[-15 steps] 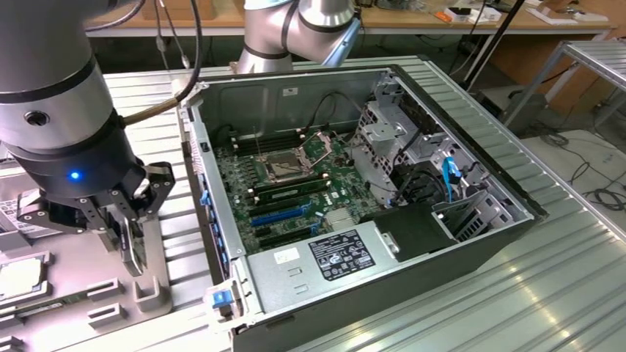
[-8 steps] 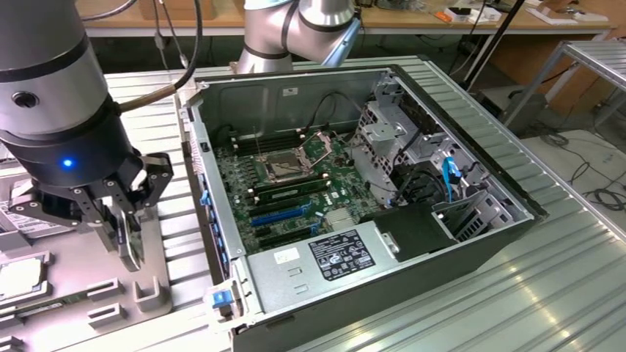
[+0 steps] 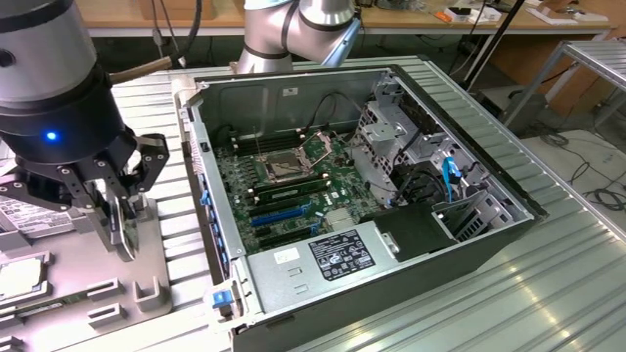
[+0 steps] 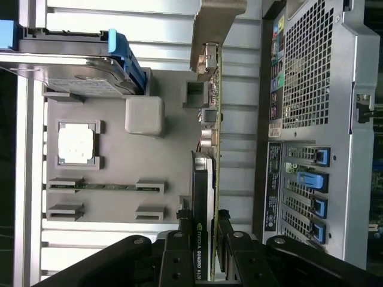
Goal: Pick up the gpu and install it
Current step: 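Pick up the gpu and move the gpu toward the slot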
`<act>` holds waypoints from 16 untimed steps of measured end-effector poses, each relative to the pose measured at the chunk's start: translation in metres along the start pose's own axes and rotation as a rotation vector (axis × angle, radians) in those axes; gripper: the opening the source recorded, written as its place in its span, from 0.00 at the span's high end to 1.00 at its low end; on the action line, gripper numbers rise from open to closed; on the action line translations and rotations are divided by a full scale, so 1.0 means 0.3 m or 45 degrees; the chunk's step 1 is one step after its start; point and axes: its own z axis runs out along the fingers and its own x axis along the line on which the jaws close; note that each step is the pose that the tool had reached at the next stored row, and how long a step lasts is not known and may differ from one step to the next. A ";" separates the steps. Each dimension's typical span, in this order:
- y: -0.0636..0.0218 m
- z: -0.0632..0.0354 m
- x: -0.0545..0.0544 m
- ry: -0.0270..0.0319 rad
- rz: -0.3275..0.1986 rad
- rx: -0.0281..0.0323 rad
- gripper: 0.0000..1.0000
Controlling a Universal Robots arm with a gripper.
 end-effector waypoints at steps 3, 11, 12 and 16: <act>0.001 -0.037 -0.001 -0.0001 0.005 0.0003 0.73; 0.004 -0.108 -0.004 -0.0005 0.014 0.0005 0.73; 0.004 -0.125 -0.005 -0.0004 0.017 0.0008 0.73; 0.005 -0.151 -0.006 -0.0009 0.022 0.0007 0.73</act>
